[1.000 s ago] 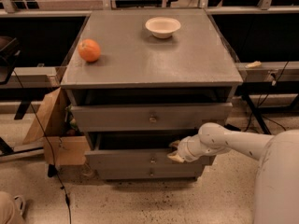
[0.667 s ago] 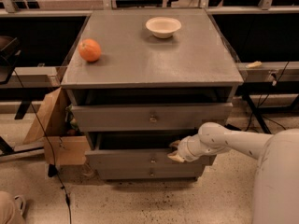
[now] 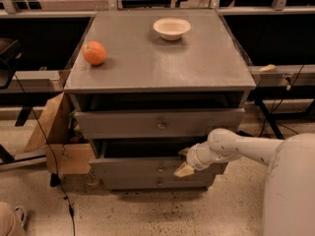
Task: Open middle drawer
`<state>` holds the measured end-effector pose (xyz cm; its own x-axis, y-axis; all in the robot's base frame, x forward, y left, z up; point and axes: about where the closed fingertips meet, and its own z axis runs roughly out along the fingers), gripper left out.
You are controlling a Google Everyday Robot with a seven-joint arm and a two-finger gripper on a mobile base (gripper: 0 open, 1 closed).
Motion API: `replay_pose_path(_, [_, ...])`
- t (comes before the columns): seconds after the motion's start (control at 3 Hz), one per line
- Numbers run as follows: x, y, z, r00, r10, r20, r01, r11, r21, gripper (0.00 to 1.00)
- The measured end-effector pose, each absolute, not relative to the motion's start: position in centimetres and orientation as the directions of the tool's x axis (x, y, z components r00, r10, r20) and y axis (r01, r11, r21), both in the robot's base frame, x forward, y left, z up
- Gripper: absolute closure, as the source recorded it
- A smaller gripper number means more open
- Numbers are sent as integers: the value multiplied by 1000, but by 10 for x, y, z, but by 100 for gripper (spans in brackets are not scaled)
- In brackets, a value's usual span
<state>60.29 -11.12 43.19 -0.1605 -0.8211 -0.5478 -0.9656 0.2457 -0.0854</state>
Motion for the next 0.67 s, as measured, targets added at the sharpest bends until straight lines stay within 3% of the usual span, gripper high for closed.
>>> replay_pose_path(0.33, [595,-112,427,-158,-832,-532,-969,233,-78,0])
replay_pose_path(0.67, [587,-114,419,-154,-843,-515,-973,220,-68,0])
